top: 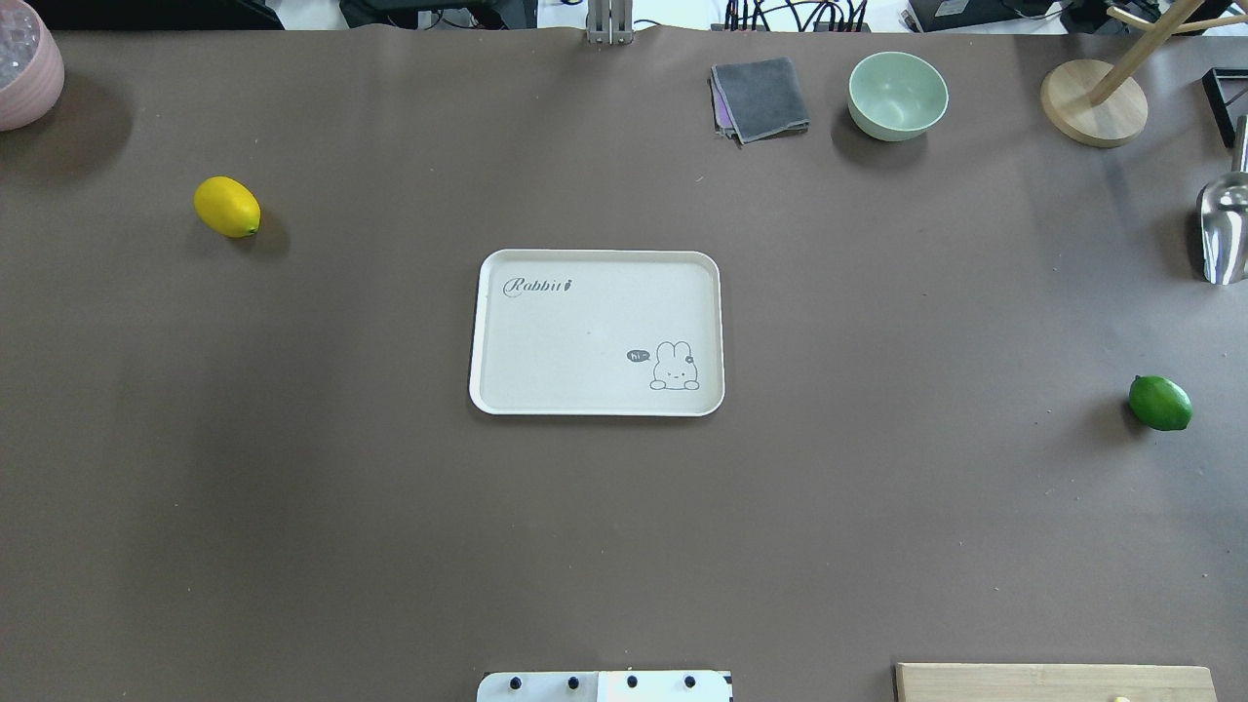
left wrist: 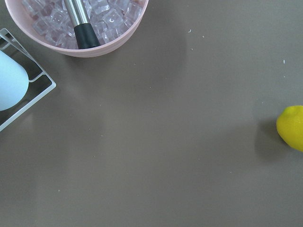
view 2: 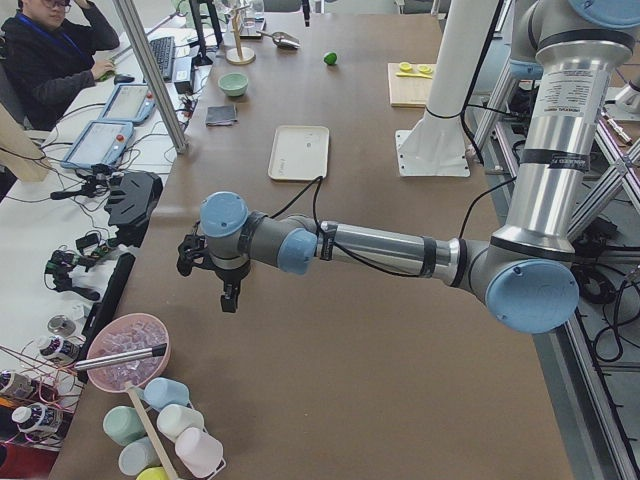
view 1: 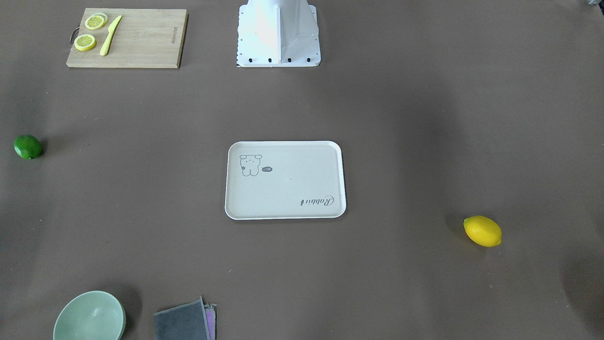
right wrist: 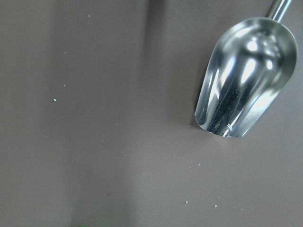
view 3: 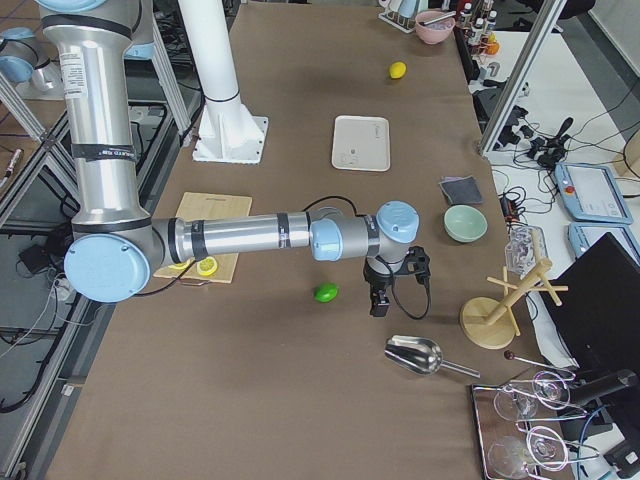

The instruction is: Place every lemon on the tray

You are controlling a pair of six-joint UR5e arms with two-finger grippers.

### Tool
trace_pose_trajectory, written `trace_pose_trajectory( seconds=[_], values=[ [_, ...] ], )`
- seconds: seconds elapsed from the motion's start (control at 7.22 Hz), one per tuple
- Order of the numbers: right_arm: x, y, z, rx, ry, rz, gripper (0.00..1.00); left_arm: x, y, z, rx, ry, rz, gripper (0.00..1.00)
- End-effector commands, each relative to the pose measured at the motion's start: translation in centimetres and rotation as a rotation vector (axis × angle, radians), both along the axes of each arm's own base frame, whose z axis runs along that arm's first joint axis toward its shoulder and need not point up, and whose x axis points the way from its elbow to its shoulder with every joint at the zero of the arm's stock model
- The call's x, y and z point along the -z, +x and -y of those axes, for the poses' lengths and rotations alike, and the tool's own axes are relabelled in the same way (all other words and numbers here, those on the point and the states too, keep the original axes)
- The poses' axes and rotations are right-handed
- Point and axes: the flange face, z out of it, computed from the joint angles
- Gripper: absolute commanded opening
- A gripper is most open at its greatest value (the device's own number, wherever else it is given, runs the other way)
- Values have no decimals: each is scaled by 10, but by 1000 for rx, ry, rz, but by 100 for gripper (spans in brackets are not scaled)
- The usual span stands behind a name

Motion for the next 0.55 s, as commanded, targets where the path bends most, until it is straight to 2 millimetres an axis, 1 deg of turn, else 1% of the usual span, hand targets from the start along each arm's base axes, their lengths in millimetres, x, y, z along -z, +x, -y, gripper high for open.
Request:
trace_pose_trajectory(
  seconds=[0.0,0.14,0.28,0.42],
  values=[
    [-7,5,-1,-14,-12,-4,100,3,-9,-3,-10,40,3,99],
    [-11,5,-5,-17,-22,-1,100,12,-13,-4,1,51,8,99],
    [-15,5,-8,-42,-53,-2,100,16,-13,-4,1,57,6,99],
    [-16,5,-6,-46,-57,-4,100,25,-15,-5,6,72,11,99]
  ],
)
